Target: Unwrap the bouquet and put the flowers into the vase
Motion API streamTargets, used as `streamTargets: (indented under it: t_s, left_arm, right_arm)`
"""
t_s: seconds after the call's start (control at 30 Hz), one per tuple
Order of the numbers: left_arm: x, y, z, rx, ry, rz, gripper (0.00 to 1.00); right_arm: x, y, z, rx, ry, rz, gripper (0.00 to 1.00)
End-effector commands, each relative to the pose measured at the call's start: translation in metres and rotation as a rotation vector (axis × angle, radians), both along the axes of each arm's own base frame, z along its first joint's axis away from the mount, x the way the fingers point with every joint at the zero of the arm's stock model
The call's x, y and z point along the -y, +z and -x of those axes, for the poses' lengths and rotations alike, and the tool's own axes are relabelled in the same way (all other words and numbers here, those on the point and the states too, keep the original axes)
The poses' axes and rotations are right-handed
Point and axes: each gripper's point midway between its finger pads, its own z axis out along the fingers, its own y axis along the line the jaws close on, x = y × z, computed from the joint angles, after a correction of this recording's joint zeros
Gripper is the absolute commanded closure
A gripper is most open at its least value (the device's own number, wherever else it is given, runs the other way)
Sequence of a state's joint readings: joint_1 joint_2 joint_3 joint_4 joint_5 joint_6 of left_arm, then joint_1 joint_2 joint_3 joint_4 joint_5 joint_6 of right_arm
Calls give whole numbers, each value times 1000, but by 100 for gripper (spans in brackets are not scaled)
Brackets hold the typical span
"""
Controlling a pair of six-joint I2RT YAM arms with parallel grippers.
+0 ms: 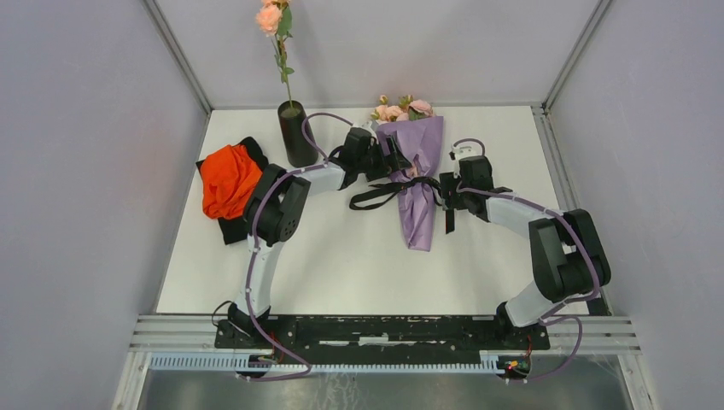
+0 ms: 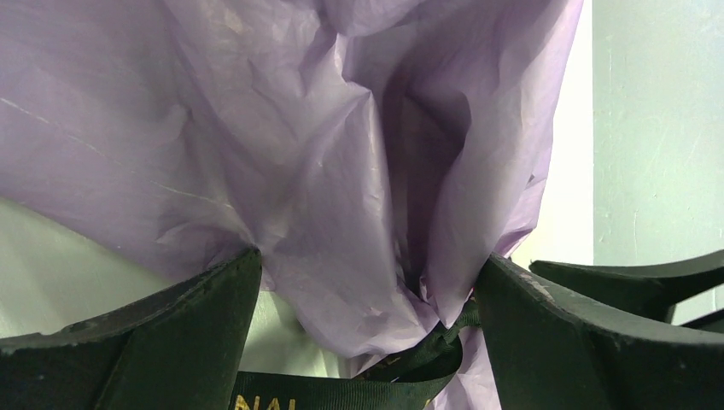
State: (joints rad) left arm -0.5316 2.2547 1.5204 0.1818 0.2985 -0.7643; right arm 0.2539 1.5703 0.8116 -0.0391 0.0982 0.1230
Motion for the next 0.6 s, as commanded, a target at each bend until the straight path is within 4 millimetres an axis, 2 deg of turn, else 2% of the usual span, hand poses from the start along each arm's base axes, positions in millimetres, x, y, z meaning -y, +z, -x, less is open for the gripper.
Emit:
streamTargets:
  t_s: [0.0, 0.07, 0.2, 0.27, 0.3, 0.4, 0.57]
  left_arm:
    - [-16, -18, 17, -71, 1, -62, 0]
    - [-18, -20, 18, -73, 1, -66, 0]
    - [-19, -21, 19, -74, 0, -69, 0]
    - [-20, -21, 19, -75, 1, -70, 0]
    - [-19, -22, 20, -75, 0, -70, 0]
    - [-20, -24, 21, -79, 1, -72, 0]
    - [-21, -26, 23, -84, -1, -74, 0]
  right_arm:
    - [0, 17, -29, 85, -18, -1, 31]
    - [0, 18, -34, 91, -20, -2, 37]
    - [-2, 18, -40, 91, -20, -9, 70]
    - [-4, 16, -40, 89, -15, -11, 81]
    - [-3, 15, -40, 87, -17, -11, 83]
    - [-3, 10, -40, 80, -19, -12, 82]
    - [-4, 1, -41, 68, -22, -21, 57]
